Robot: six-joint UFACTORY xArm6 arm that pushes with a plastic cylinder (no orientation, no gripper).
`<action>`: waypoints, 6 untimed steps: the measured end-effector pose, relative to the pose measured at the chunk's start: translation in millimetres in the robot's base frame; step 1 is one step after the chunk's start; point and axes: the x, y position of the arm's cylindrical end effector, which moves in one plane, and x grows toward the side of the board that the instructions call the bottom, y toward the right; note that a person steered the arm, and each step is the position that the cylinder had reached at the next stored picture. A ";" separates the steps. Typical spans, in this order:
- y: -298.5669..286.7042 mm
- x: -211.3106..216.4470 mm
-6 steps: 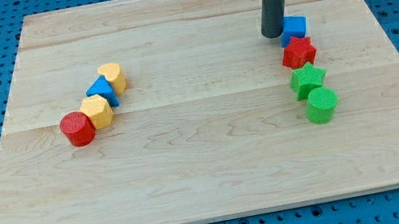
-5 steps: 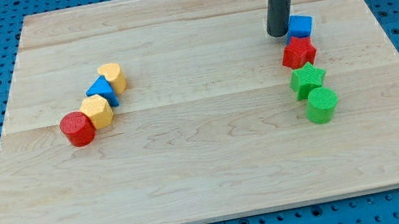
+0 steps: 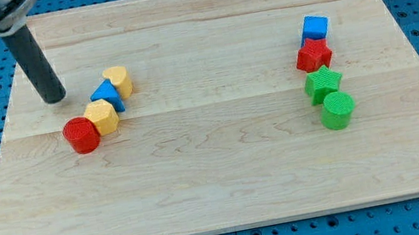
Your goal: Push the yellow heart above the blue cube
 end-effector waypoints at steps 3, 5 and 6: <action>122.7 -40.5; 177.9 -81.4; 235.1 -98.6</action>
